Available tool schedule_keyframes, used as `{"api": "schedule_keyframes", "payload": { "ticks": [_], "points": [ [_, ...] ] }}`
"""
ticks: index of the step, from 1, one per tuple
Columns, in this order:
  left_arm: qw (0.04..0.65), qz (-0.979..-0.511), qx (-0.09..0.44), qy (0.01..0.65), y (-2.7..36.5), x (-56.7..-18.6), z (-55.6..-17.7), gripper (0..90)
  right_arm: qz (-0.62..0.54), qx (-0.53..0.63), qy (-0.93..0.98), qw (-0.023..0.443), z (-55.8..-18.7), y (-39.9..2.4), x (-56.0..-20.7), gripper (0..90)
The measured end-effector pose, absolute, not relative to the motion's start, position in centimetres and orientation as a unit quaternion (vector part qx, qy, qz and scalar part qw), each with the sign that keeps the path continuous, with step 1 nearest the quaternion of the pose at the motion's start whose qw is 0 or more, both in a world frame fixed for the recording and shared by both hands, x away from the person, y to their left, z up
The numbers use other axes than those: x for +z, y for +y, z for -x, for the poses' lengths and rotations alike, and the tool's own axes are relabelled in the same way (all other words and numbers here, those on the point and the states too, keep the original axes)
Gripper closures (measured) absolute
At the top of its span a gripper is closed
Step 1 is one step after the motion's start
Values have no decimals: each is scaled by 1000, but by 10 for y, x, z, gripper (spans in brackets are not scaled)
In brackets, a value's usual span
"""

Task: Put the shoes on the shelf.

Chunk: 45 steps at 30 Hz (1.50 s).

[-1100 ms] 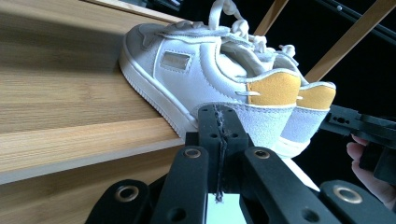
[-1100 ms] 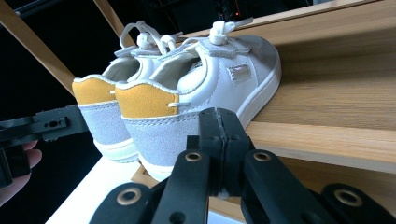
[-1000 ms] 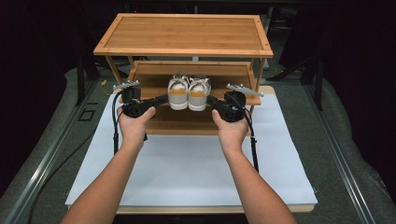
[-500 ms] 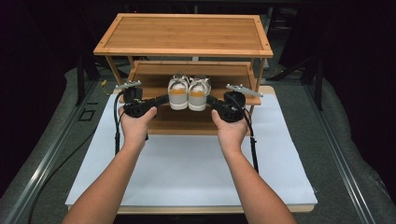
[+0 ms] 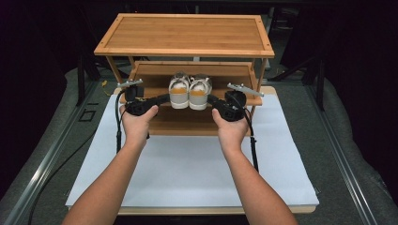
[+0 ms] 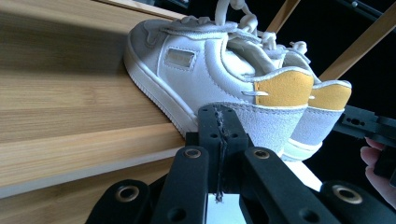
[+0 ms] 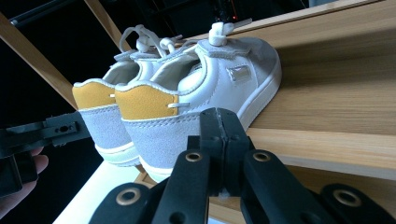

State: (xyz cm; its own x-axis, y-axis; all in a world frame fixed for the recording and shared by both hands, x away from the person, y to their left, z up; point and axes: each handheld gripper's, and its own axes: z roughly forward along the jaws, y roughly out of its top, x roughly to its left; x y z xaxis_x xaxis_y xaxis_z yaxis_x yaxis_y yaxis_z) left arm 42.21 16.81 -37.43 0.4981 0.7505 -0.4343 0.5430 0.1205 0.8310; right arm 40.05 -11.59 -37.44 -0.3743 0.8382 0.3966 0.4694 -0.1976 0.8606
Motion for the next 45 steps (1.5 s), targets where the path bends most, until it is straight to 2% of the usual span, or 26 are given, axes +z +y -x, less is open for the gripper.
{"api": "schedule_keyframes", "payload": {
  "ticks": [16,45],
  "points": [
    [558,-655,93,501,165,-374,-440,900,-546,557,605,157,-419,-116,-374,900],
    [549,-654,98,512,162,-374,-467,900,-555,542,606,174,-445,-111,-373,900]
  ]
}}
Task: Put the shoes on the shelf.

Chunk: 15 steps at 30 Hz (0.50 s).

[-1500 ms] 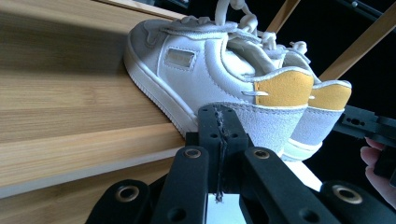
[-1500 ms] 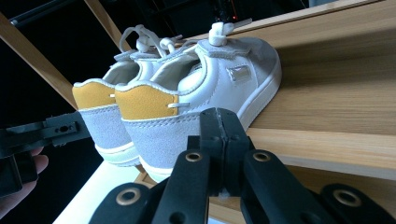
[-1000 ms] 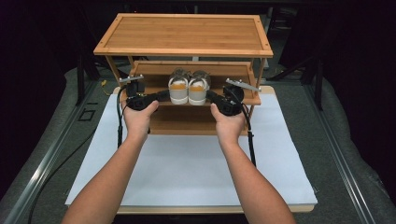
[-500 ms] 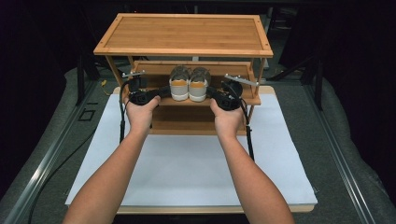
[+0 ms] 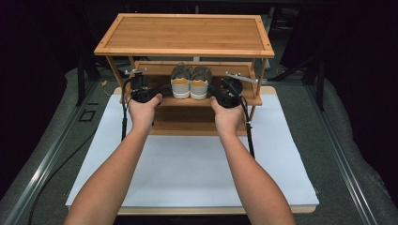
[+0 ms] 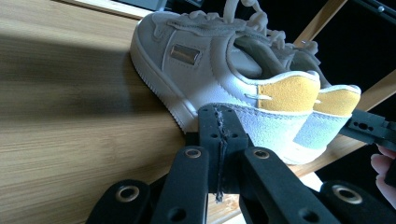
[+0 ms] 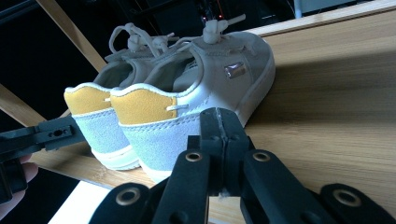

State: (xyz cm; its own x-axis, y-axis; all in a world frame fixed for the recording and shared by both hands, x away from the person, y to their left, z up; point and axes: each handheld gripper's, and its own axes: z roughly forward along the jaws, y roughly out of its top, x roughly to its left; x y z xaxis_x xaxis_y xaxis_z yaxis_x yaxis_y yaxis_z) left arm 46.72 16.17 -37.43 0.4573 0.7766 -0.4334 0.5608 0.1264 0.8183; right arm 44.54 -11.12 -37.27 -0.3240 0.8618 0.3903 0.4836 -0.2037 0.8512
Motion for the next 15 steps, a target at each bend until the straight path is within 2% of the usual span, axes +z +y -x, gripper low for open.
{"api": "schedule_keyframes", "payload": {
  "ticks": [15],
  "points": [
    [549,-651,102,514,160,-377,-472,900,-555,538,609,175,-449,-110,-373,900]
  ]
}}
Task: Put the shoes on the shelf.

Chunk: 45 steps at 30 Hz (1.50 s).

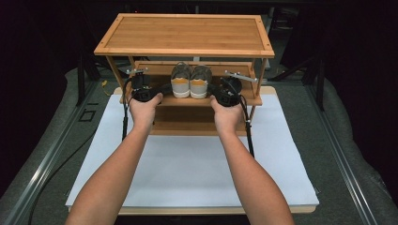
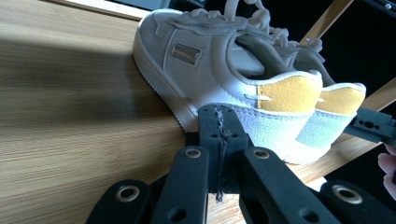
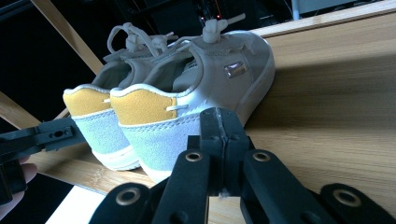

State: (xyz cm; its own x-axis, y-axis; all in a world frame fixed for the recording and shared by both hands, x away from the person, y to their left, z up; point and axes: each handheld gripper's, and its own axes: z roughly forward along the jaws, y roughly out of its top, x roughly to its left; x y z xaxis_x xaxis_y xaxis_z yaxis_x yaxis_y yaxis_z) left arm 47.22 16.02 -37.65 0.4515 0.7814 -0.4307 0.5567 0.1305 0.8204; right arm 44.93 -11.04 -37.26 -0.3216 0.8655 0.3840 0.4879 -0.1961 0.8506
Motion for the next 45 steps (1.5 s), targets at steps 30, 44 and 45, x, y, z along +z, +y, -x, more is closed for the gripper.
{"api": "schedule_keyframes", "payload": {
  "ticks": [30,44,45],
  "points": [
    [553,-644,100,520,160,-379,-476,900,-569,540,596,173,-457,-110,-376,900],
    [563,-645,105,507,165,-368,-464,900,-558,538,604,185,-446,-115,-369,893],
    [562,-646,105,505,165,-367,-463,900,-553,545,602,186,-445,-115,-369,893]
  ]
}}
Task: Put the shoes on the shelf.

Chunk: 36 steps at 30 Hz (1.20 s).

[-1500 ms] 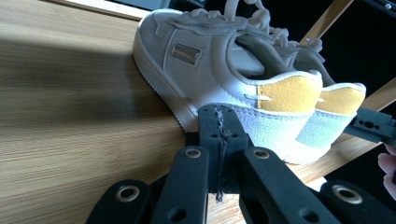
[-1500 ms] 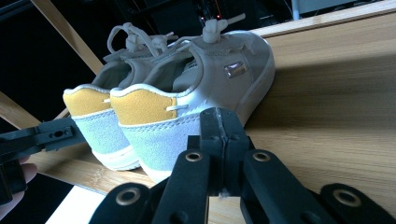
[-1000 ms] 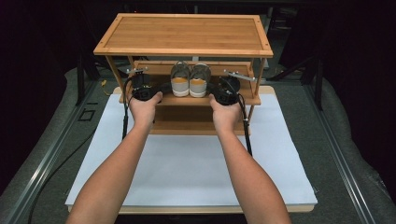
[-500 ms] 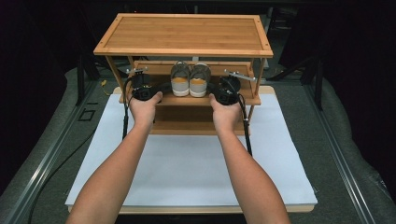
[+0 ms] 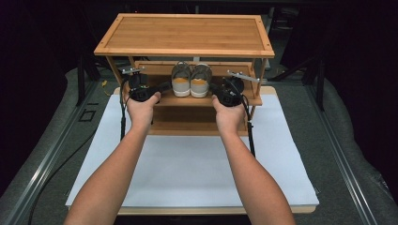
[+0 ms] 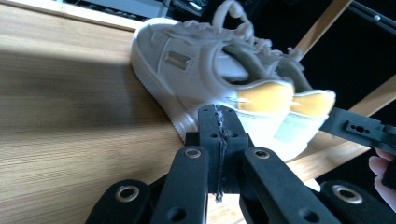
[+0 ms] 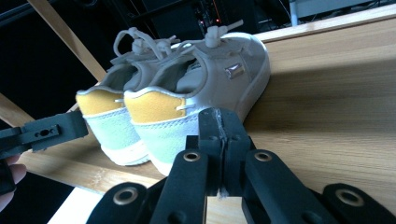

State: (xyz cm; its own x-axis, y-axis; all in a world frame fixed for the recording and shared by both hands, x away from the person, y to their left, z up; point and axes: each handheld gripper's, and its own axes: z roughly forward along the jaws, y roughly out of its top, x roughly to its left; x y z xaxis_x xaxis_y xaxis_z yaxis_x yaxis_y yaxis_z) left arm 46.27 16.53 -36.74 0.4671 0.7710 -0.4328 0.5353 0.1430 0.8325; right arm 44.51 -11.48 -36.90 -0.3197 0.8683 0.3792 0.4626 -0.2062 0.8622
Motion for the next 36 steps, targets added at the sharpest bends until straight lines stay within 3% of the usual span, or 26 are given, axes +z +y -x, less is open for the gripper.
{"api": "schedule_keyframes", "payload": {
  "ticks": [16,28,36],
  "points": [
    [567,-661,113,477,172,-352,-434,899,-535,541,618,198,-418,-128,-354,889],
    [564,-676,113,461,184,-365,-415,899,-527,533,632,195,-399,-133,-369,888],
    [568,-677,114,455,199,-377,-393,899,-508,517,651,225,-374,-140,-380,891]
  ]
}}
